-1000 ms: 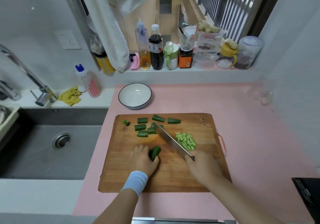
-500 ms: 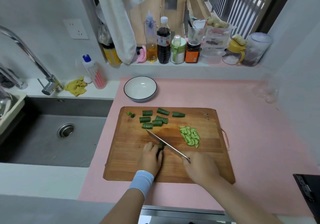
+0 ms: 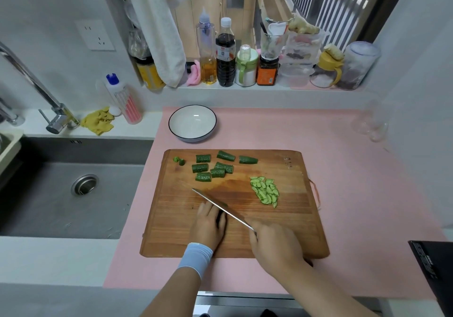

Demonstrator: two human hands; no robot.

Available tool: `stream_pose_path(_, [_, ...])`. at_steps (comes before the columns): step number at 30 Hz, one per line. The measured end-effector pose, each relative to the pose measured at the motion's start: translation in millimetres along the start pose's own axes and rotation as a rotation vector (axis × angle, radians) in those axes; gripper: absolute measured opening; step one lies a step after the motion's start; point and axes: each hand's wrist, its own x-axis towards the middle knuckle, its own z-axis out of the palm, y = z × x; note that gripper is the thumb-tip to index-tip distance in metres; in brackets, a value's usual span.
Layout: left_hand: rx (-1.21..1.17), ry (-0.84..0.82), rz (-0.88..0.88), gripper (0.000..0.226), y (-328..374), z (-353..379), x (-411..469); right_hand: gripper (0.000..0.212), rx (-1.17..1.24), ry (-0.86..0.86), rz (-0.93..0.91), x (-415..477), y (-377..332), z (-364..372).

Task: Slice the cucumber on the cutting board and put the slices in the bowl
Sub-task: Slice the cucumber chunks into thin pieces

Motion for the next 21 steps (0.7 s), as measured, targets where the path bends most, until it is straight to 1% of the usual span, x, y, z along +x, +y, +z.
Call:
stream_pose_path(2, [-0.005, -0.002, 0.015, 0.027, 0, 0, 1, 0.013, -0.005, 0.024, 0.001, -1, -1, -2])
stream_pose_path(3, [-0.004, 0.0, 0.022, 0.027, 0, 0, 1, 0.007, 0.005, 0.047, -0.011, -2, -1, -3])
stream_pose_path(4, [-0.002, 0.002, 0.028, 0.026, 0, 0, 1, 0.01, 0.021, 0.044, -0.005, -2, -2, -4])
stream_pose_path(5, [0.0, 0.003, 0.03, 0.023, -1, 0, 1, 0.018, 0.049, 0.008, 0.009, -1, -1, -6])
stream_pose_path(7, [0.006, 0.005, 0.036, 0.02, -1, 0, 1, 0.024, 0.045, -0.046, 0.034, -1, 0, -7])
stream_pose_path(12, [-0.001, 0.021, 0.05, 0.021, -1, 0, 2, 0.022, 0.078, -0.14, 0.094, 3, 4, -11])
stream_pose_path(19, [-0.015, 0.019, 0.046, 0.022, -1, -1, 3, 0.02, 0.104, -0.179, 0.08, 8, 8, -11])
stream_pose_path(21, [-0.015, 0.014, 0.045, 0.021, -2, -1, 3, 0.023, 0.11, -0.191, 0.089, 10, 7, -12])
